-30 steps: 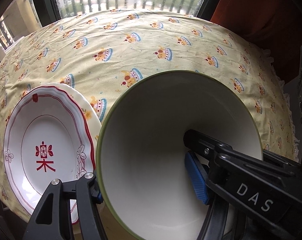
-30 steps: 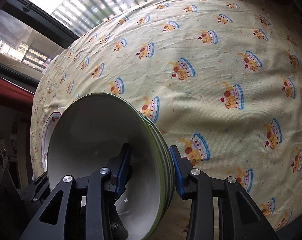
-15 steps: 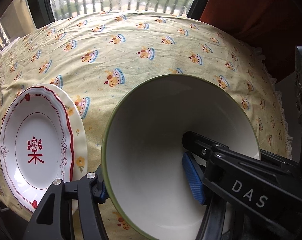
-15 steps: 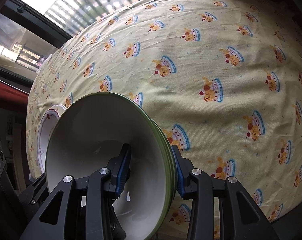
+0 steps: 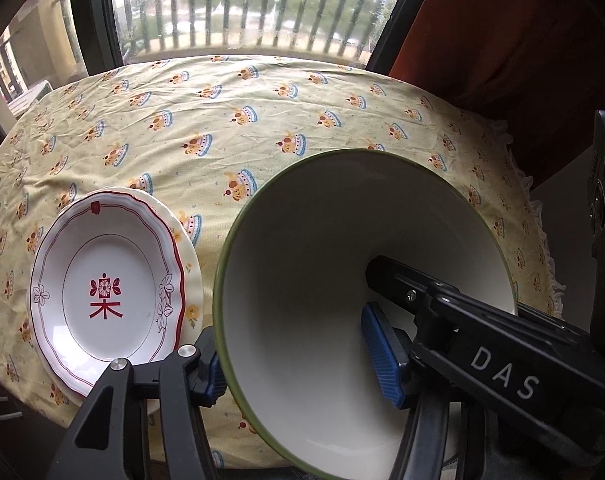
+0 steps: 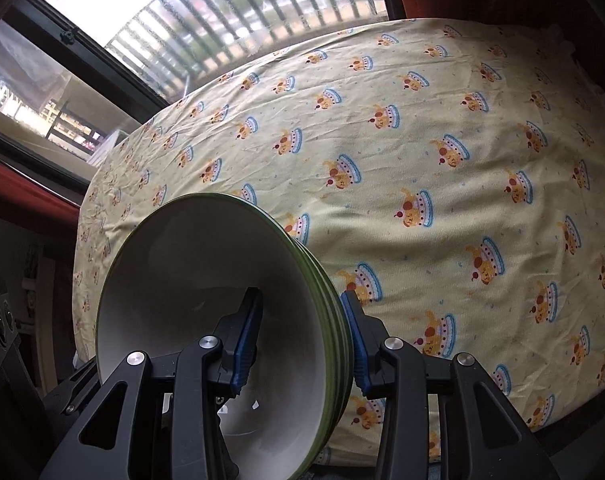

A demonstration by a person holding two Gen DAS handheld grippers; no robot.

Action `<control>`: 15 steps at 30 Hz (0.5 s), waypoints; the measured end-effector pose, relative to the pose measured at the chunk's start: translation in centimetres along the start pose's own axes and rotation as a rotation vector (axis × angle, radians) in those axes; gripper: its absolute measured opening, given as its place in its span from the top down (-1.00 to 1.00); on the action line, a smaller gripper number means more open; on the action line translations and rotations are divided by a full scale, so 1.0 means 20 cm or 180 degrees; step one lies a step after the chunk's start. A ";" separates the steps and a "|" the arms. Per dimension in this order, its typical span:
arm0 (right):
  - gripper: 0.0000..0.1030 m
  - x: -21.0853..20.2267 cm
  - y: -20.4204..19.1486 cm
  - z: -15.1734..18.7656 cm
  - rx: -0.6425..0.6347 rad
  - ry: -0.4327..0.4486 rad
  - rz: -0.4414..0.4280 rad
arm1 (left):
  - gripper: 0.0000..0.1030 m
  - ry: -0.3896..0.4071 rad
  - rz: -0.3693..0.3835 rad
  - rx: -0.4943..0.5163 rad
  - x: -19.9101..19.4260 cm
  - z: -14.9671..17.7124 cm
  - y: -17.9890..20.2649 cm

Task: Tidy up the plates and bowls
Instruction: 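Carry the bowl stack over the plates and lower it onto the red-rimmed plate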

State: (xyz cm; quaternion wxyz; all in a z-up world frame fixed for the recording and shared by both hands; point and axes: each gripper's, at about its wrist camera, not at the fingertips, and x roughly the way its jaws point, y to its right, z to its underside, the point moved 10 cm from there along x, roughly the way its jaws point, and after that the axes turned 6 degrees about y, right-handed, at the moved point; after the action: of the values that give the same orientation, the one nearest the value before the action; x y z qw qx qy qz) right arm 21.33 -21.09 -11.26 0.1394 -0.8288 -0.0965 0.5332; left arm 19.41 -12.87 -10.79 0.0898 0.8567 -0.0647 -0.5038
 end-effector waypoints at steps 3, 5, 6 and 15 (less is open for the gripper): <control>0.16 -0.01 -0.06 0.01 0.0085 0.0042 -0.0004 | -0.13 0.0056 0.0022 0.0103 -0.03 -0.03 -0.05; 0.16 -0.01 -0.12 0.01 0.0115 0.0085 0.0021 | -0.13 0.0073 0.0053 0.0123 -0.07 -0.03 -0.09; 0.16 -0.02 -0.15 0.01 0.0119 0.0107 0.0034 | -0.13 0.0086 0.0063 0.0132 -0.08 -0.03 -0.11; 0.16 0.02 -0.43 0.07 0.0138 0.0213 0.0119 | -0.13 0.0096 0.0160 0.0108 -0.17 -0.03 -0.38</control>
State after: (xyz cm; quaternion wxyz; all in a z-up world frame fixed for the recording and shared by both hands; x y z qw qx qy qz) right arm 20.19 -12.69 -9.28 0.1505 -0.8446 -0.0647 0.5097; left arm 18.41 -4.62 -9.31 0.0888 0.8637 -0.0934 -0.4872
